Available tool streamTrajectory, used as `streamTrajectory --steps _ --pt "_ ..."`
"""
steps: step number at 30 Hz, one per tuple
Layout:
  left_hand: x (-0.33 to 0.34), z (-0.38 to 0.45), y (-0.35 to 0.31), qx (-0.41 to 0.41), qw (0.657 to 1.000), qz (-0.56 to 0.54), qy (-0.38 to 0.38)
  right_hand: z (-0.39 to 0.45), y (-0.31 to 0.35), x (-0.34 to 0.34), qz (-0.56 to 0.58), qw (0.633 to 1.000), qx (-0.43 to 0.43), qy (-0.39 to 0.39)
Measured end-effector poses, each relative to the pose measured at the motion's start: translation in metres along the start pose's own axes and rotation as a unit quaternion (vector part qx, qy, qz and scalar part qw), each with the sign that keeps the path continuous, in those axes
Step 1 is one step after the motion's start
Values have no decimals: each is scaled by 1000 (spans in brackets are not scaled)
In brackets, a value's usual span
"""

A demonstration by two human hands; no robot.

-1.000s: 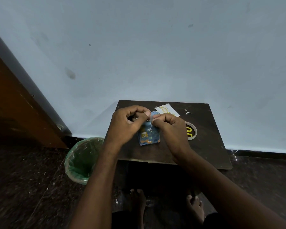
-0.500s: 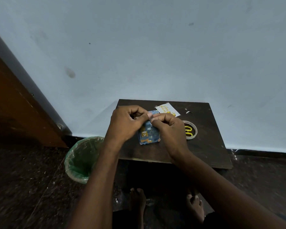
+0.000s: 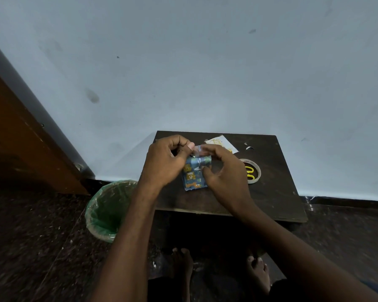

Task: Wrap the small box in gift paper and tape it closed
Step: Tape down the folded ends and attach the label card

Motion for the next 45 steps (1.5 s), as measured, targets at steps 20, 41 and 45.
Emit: streamTrajectory --steps 20,41,45 --pt "1 1 0 7 994 107 -34 7 -2 -9 -55 994 -91 37" --pt "2 2 -4 70 975 195 -76 2 0 -3 -90 979 -180 19" --pt "2 2 -5 66 974 201 -80 1 1 -3 -99 979 -180 16"
Point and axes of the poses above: each hand's wrist, its own z-axis towards the middle knuckle, its own x-axis out of the palm, y = z × x, the point moved 5 cm from there along z, towards the middle knuckle, and after that the axes turned 2 degrees about x, right-handed, at the moved point
